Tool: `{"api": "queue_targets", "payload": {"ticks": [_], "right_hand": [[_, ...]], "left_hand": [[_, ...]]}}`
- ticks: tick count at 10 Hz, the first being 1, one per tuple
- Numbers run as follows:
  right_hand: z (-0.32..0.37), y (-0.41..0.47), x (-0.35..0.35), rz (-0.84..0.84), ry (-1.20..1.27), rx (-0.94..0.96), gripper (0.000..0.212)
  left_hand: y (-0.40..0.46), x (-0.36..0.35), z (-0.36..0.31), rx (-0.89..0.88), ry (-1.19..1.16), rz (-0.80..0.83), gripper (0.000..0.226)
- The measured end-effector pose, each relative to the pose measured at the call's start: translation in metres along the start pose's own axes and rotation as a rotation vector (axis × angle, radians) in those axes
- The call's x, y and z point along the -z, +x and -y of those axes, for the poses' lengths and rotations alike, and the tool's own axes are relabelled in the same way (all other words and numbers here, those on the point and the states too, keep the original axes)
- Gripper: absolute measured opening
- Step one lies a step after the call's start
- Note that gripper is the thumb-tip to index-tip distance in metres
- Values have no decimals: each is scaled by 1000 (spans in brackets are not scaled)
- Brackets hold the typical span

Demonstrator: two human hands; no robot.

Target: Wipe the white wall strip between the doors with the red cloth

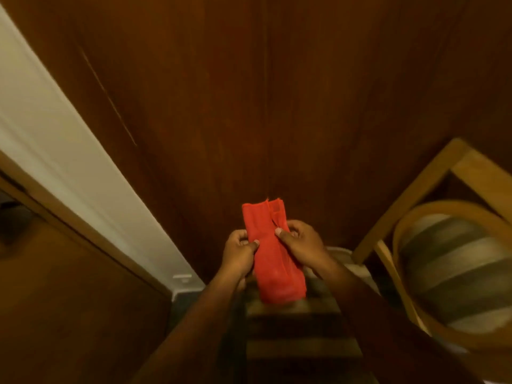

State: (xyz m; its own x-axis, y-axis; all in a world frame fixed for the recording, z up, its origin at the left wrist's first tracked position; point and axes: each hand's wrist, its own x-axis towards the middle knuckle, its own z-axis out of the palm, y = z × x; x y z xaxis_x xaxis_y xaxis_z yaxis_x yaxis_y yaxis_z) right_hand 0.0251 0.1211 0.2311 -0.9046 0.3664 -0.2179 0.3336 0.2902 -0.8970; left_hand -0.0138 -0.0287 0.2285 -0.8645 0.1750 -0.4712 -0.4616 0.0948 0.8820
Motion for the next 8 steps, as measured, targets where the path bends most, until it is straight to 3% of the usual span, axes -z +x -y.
{"api": "queue_targets", "payload": {"ticks": [2,4,5,7,8], "right_hand": [[-161,8,-23,54,-127,-233,21],[-283,28,-50,6,-190,-418,25],[-308,32,-61,-27,-263,-468,22],[-304,25,-60,-31,-262,-512,21],[-284,26,-51,0,-229,-491,23]], "left_hand": [[41,-34,144,282,53,45,19],[94,-60,259,435,33,90,25],[112,-57,285,373,181,181,29],[105,-44,274,189,568,316,41],[97,-33,253,214,459,350,31]]}}
